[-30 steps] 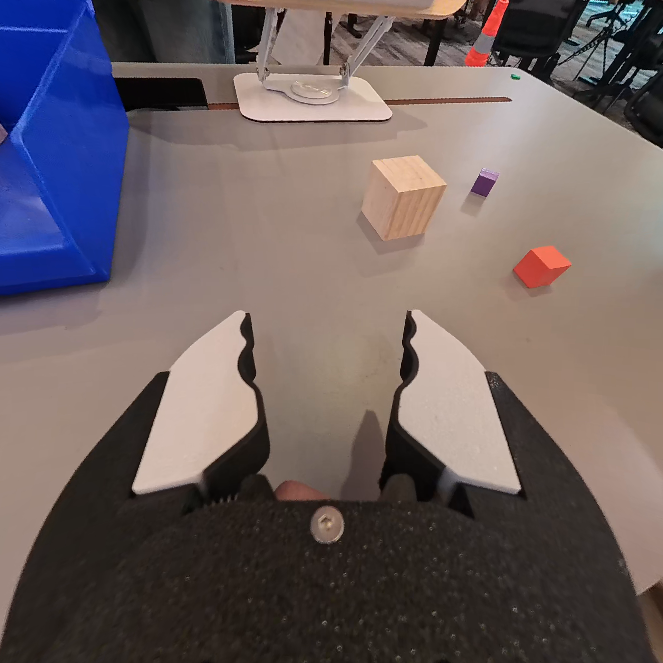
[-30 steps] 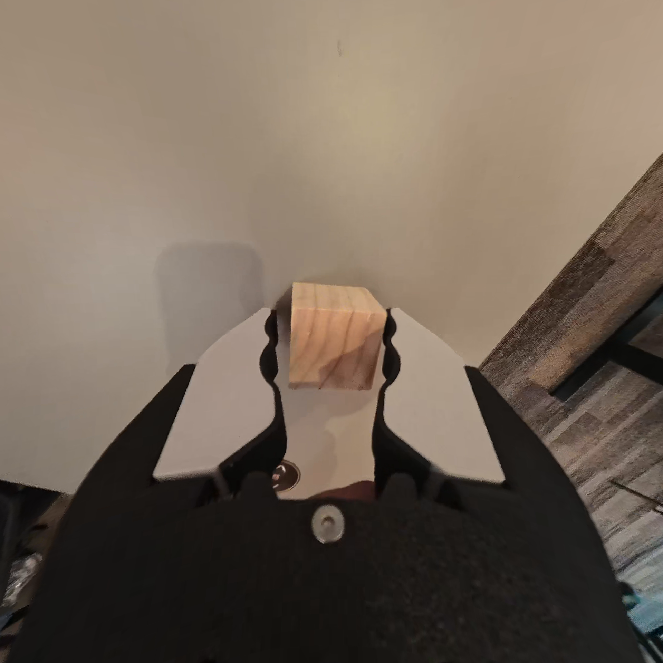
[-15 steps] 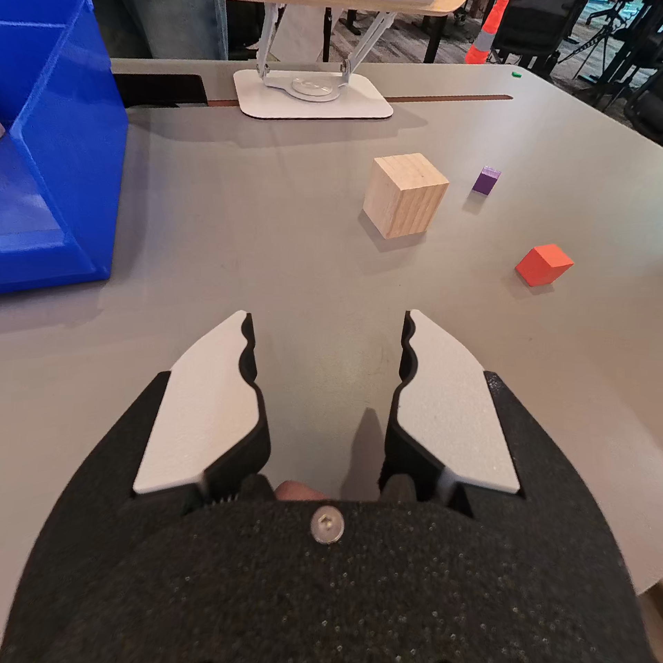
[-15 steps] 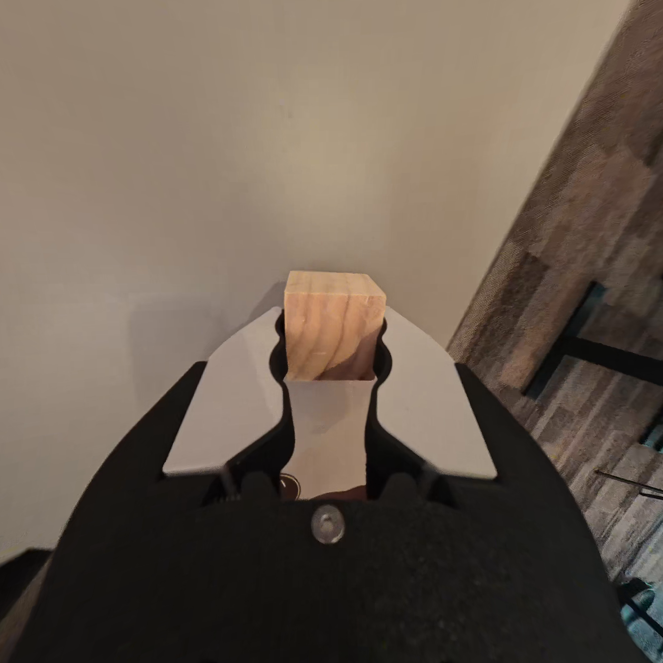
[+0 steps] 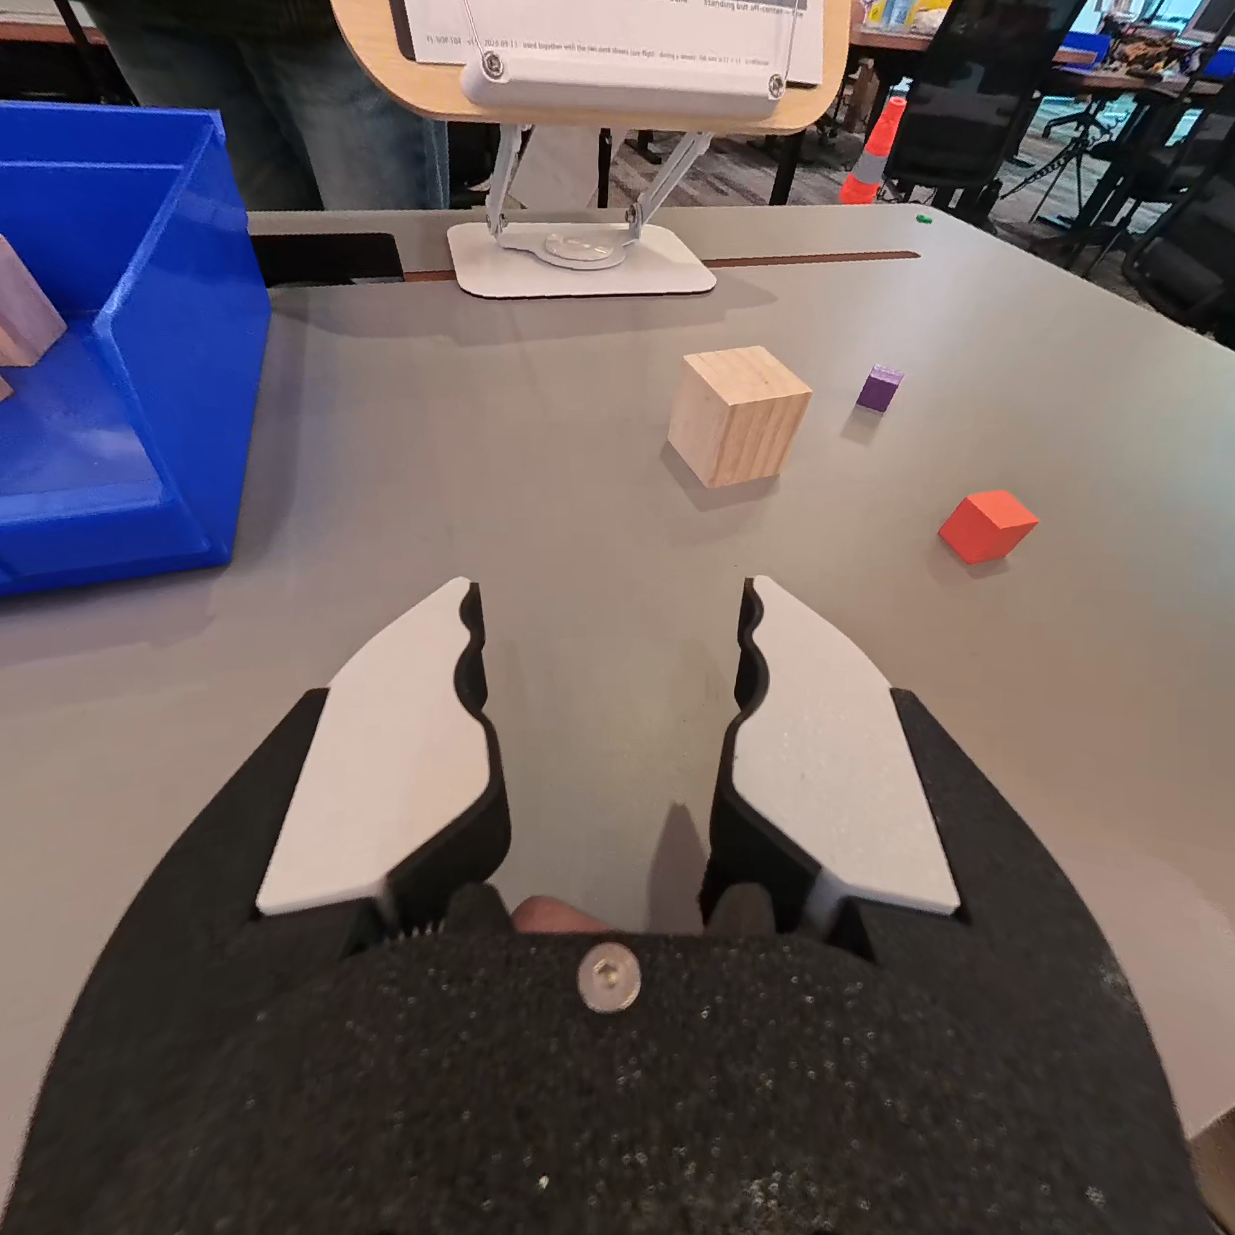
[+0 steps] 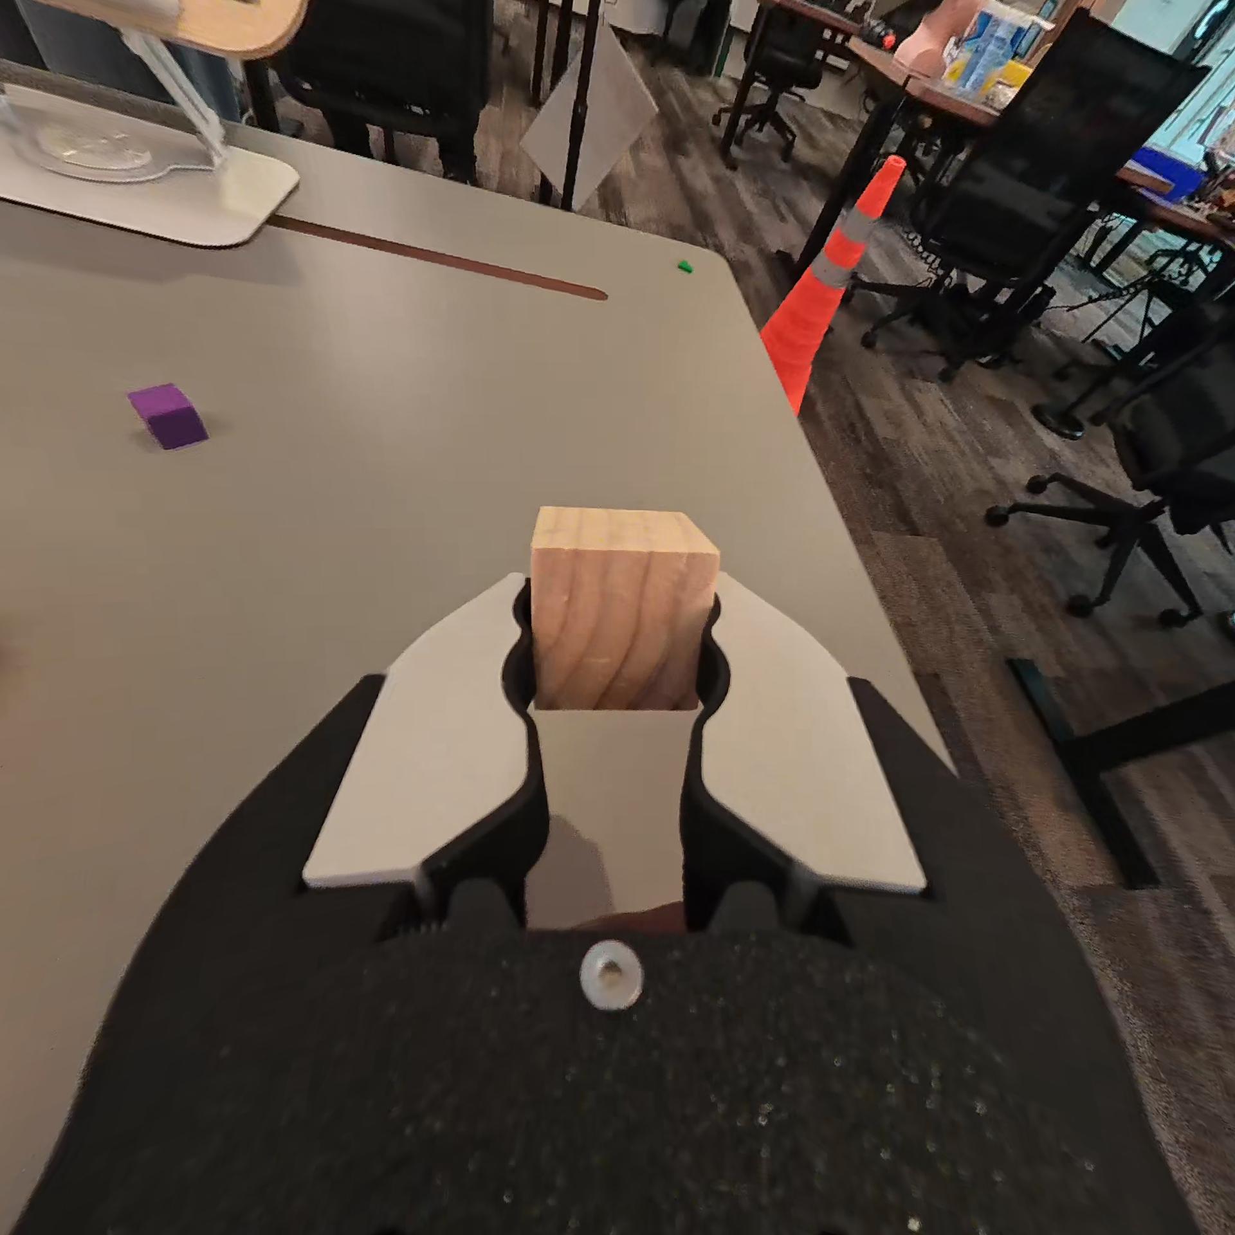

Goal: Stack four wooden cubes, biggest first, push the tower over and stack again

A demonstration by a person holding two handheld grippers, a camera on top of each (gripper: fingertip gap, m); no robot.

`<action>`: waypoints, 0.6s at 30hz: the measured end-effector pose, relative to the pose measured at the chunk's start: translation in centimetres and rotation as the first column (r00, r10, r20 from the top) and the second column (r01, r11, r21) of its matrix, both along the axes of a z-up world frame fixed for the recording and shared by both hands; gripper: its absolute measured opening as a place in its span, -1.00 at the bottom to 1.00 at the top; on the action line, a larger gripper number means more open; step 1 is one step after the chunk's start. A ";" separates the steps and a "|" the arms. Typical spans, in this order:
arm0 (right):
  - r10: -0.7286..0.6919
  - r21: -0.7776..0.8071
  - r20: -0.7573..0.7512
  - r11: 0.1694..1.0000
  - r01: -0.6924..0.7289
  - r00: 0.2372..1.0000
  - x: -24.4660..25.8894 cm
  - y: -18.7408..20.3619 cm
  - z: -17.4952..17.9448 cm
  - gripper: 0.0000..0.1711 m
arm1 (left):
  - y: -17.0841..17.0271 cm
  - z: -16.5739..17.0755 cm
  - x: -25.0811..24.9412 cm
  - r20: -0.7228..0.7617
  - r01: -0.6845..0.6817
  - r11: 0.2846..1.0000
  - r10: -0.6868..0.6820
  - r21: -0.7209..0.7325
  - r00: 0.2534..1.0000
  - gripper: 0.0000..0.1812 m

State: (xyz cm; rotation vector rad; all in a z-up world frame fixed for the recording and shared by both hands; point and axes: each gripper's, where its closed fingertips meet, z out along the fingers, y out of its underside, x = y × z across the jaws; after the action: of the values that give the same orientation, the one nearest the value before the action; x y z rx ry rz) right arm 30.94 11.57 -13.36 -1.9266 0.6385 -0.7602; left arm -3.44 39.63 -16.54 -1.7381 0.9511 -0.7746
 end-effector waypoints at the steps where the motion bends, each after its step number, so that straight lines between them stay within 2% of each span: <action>1: 0.004 0.008 -0.001 1.000 -0.004 1.000 -0.4 0.2 -0.1 -0.47 | 0.0 0.0 0.0 0.001 0.000 1.000 0.000 0.001 1.000 -0.20; 4: 0.062 0.045 -0.015 0.997 -0.062 0.998 -1.7 1.8 0.2 -0.47 | 0.0 -0.1 0.0 -0.007 -0.002 1.000 0.002 0.002 1.000 -0.20; 7: 0.208 0.070 -0.007 0.976 -0.207 0.978 -4.0 6.1 1.3 -0.47 | 0.2 -0.1 -0.2 -0.005 -0.009 1.000 0.009 0.005 1.000 -0.20; 11: 0.495 0.014 -0.017 0.869 -0.495 0.869 -8.6 14.4 2.8 -0.47 | 0.4 -0.2 -0.4 -0.018 -0.012 1.000 0.012 0.008 1.000 -0.21; 13: 0.649 -0.074 -0.017 0.757 -0.649 0.760 -10.9 18.6 3.3 -0.47 | 0.4 -0.3 -0.5 -0.027 -0.008 1.000 0.009 0.008 1.000 -0.20; 15: 0.772 -0.205 -0.052 0.613 -0.763 0.633 -12.7 22.3 3.0 -0.47 | 0.3 -0.4 -0.5 -0.033 -0.004 1.000 0.005 0.011 0.999 -0.20; 18: 0.890 -0.375 -0.177 0.335 -0.865 0.421 -14.7 26.3 1.5 -0.47 | -0.1 -0.6 -0.4 -0.050 0.012 1.000 -0.011 0.016 0.999 -0.20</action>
State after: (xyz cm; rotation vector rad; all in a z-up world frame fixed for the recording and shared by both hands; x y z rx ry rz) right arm 16.24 37.86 -11.84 -2.2096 -0.7329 -0.2022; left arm -3.79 39.56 -17.11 -1.7469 0.9991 -0.7316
